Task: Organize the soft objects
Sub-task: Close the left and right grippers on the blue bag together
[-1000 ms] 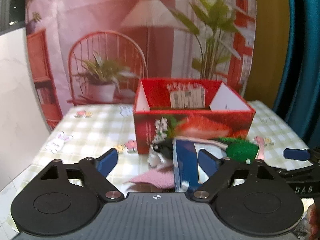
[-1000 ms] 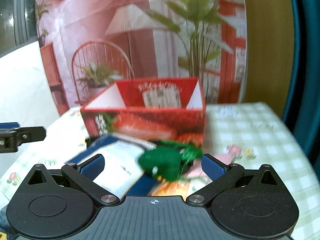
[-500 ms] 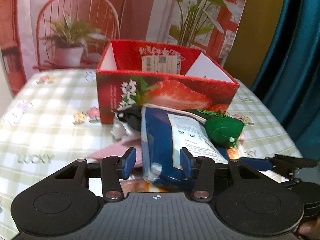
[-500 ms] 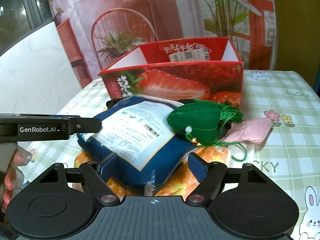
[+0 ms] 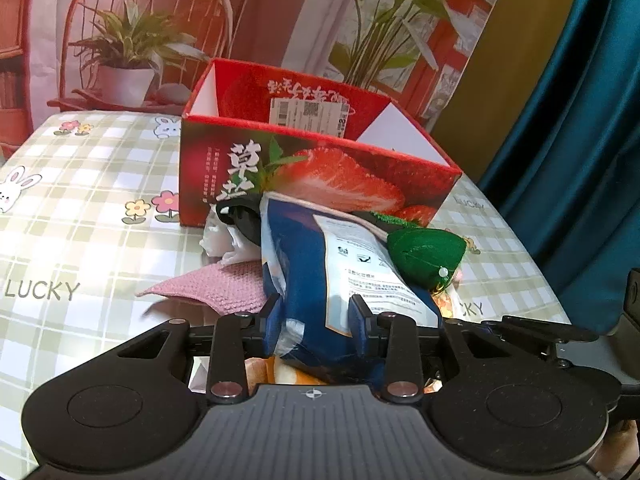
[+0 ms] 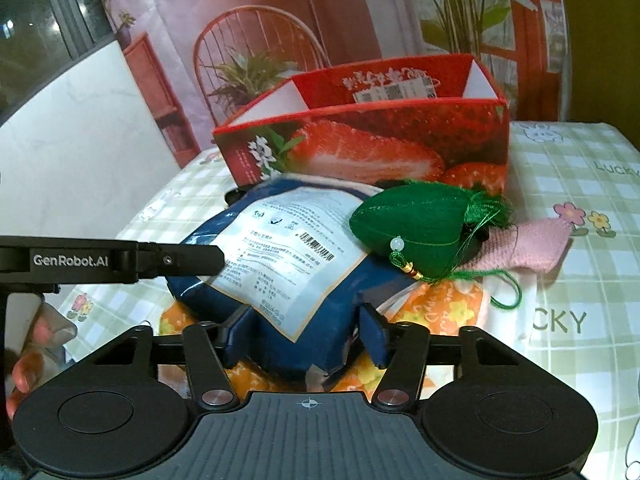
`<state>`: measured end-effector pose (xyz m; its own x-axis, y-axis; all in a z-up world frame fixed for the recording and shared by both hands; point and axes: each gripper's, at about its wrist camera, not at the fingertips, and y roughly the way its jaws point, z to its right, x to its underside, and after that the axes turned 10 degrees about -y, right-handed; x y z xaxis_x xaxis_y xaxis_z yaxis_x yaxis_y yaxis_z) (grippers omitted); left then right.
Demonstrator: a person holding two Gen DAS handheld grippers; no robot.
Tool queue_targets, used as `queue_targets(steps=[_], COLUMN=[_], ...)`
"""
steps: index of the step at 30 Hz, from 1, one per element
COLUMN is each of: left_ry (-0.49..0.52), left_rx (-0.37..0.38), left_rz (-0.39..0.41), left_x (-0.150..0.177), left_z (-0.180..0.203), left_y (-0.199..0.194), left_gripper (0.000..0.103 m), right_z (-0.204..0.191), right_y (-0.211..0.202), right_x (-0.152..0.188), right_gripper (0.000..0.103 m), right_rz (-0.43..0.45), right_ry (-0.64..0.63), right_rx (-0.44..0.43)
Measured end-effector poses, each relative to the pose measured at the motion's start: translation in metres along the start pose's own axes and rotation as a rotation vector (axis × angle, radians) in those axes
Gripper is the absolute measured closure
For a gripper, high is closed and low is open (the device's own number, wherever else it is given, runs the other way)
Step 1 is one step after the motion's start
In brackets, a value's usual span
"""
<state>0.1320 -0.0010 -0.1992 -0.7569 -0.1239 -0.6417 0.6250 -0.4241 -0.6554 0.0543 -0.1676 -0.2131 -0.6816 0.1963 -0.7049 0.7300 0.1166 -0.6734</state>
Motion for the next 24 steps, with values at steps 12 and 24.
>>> queue_targets(steps=[12,24], left_ry=[0.003,0.023], left_rx=[-0.004,0.019], left_rz=[0.103,0.204], left_x=[-0.003,-0.026], left_z=[0.0,0.003], left_y=[-0.031,-0.048], left_gripper=[0.065,0.065], right_z=[-0.019,-0.035], right_y=[-0.009,-0.022], right_x=[-0.015,-0.047], right_gripper=[0.059,0.061], right_rz=[0.08,0.189], right_ry=[-0.126,-0.264], right_rx=[-0.025,-0.009])
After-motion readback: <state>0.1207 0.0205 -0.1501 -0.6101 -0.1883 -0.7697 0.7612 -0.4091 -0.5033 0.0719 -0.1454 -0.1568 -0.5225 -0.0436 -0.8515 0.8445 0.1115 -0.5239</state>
